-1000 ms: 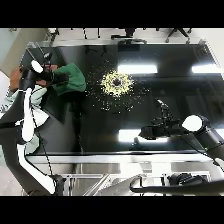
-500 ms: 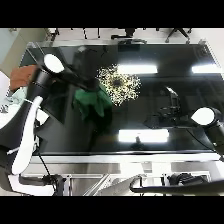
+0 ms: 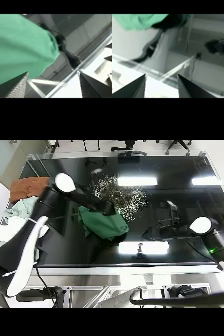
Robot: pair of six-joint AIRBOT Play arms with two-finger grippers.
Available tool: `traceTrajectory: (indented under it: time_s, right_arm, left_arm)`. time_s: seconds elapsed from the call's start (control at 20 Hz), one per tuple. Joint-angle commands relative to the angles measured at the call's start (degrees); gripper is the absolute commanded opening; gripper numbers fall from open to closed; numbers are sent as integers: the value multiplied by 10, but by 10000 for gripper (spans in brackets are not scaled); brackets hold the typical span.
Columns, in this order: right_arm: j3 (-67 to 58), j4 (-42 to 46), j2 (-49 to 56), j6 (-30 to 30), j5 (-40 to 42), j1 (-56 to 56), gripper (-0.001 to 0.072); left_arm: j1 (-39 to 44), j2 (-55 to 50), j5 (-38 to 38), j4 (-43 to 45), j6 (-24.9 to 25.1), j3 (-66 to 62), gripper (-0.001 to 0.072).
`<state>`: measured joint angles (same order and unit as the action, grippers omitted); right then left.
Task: Fold the shirts.
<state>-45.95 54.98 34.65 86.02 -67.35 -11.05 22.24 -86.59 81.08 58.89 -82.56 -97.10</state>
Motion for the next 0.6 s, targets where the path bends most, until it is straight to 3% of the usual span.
traceTrajectory:
  time_s: [0.0,0.05,0.15,0.3,0.4,0.55]
  right_arm:
    - [62,-33,4,-6,32,-53,579]
    - [90,-41,5,-8,70,-80,647]
    - [127,-59,18,-8,166,-126,646]
    - [131,-83,66,-35,304,-186,642]
    - [122,-169,112,-121,354,-207,641]
    - [88,-344,190,-303,359,-214,640]
  left_arm:
    - [-94,45,77,1,-2,8,690]
    - [-123,67,74,1,-1,53,690]
    - [-180,116,48,0,5,182,690]
    - [-236,170,-70,-3,18,393,691]
    - [-253,179,-183,-28,37,499,691]
    - [-256,141,-295,-168,137,556,691]
